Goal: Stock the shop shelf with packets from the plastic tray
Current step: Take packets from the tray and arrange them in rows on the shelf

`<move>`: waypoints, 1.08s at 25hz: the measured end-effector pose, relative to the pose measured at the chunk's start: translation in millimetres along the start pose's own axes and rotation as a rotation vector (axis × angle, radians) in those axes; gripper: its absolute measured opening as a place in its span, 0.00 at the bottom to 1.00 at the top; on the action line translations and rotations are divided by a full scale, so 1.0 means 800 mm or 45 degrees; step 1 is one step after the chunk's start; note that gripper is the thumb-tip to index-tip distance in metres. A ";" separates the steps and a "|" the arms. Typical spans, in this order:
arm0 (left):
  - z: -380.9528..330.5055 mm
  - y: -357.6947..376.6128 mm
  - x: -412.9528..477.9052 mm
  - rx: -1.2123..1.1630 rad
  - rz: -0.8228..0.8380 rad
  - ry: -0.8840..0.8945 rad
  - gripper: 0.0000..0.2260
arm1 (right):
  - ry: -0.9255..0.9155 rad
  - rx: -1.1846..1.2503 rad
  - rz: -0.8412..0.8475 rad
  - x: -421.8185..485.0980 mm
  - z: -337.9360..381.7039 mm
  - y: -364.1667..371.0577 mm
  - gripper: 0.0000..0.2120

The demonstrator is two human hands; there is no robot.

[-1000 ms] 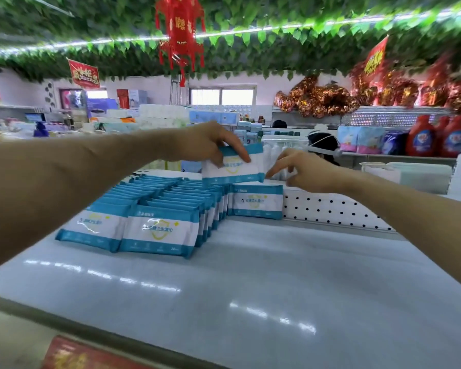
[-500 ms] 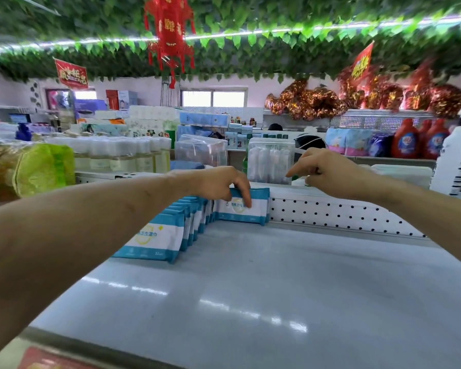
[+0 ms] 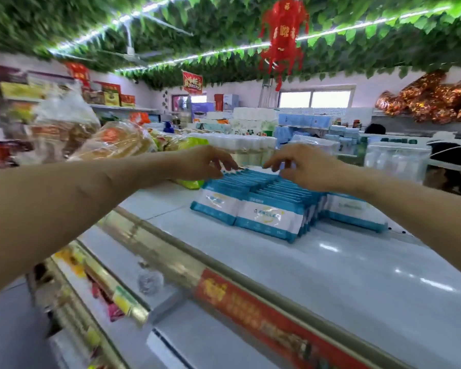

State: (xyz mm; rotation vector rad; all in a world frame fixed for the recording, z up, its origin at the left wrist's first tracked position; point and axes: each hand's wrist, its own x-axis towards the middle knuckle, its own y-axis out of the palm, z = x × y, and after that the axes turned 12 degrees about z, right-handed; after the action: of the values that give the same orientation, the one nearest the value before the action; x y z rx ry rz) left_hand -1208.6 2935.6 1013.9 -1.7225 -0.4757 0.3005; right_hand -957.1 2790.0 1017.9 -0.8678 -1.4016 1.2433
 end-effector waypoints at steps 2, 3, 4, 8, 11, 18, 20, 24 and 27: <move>0.050 -0.007 -0.091 -0.003 -0.046 -0.166 0.17 | -0.200 0.011 0.008 0.060 0.073 0.019 0.15; 0.073 -0.006 -0.140 0.004 -0.069 -0.248 0.17 | -0.299 0.027 0.015 0.089 0.114 0.032 0.15; 0.091 -0.002 -0.184 0.012 -0.080 -0.331 0.17 | -0.387 0.047 0.029 0.114 0.153 0.045 0.15; 0.143 0.045 -0.359 -0.029 -0.066 -0.651 0.16 | -0.750 0.089 0.154 0.182 0.327 0.125 0.15; 0.150 0.121 -0.472 -0.122 -0.040 -0.889 0.16 | -0.912 0.086 0.408 0.187 0.437 0.215 0.13; 0.108 0.384 -0.614 -0.445 0.248 -1.204 0.17 | -0.938 0.137 1.239 0.073 0.516 0.491 0.12; 0.089 0.458 -0.631 -0.530 0.356 -1.202 0.15 | -0.885 0.170 1.390 0.031 0.514 0.555 0.11; 0.055 0.546 -0.640 -0.608 0.575 -1.118 0.14 | -0.876 0.135 1.413 -0.027 0.492 0.627 0.14; 0.044 0.574 -0.647 -0.584 0.578 -1.050 0.14 | -0.872 0.167 1.333 -0.046 0.478 0.640 0.16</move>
State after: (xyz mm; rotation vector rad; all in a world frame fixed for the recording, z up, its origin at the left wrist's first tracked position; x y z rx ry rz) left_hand -1612.2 2652.2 527.5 -2.1023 -0.7804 1.3436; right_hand -1376.8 2771.1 535.0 -1.1964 -1.3438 2.5827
